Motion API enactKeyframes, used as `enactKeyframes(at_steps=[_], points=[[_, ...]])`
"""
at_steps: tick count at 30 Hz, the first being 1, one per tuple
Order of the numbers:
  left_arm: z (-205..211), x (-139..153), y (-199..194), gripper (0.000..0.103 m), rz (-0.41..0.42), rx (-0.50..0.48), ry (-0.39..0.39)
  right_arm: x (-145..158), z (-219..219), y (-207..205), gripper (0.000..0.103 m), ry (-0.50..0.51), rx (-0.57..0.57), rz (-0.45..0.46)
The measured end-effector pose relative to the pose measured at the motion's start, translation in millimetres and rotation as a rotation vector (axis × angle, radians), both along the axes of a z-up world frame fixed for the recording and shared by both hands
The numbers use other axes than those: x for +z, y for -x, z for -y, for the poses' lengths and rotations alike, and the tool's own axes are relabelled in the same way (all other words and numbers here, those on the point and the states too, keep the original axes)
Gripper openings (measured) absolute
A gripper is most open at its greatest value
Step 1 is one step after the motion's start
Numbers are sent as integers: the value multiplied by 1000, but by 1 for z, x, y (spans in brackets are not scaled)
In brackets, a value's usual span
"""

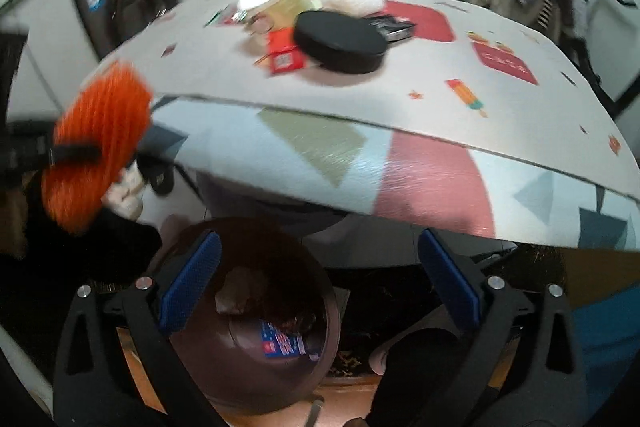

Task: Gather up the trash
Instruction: 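Lower the bag into the bin with the right tool while the left tool drops the net, then bring both open tools back over the table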

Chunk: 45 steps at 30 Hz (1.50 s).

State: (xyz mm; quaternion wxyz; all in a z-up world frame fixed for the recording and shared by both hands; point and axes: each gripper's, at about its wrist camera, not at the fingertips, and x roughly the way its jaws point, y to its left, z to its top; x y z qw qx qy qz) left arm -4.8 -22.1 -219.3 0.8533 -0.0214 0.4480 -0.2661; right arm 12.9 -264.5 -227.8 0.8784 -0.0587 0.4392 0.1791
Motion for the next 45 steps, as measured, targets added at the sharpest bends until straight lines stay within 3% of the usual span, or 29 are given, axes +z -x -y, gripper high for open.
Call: enactKeyframes(at_steps=[4,12,13,14,16,23,32,35,38,45], points=[[21,-19,3,30,-33,-73,-83,-2,7,-2,97,-16,-60,-5],[31,-30,1,36,-58,-111,-108,-5,6,-1,97,-7,-65,-8],[32,-30,1,43,-56,-109,-108,-5,6,-2,97,-7,-65,-9],[32,-30,1,58,-55,-103,-114,-5,5,-2,97,-8,-67,-9],[30,-29,1,73,-41,-79,-131,-5,6,-2,97,-11,-68,-9],[13,-21,-4,89,-13,21,-110,-3,5,0,97,-11,-62,1],[-10,-11,-12,97,-3,155,-71,4,13,-2,97,-71,-74,6],[-22,1,-16,97,42,205,-60,15,19,-5,97,-132,-77,47],[-33,17,-26,97,98,273,-91,23,19,-17,97,-130,-77,54],[-63,57,-59,97,179,372,-74,43,8,-62,97,-133,-88,76]])
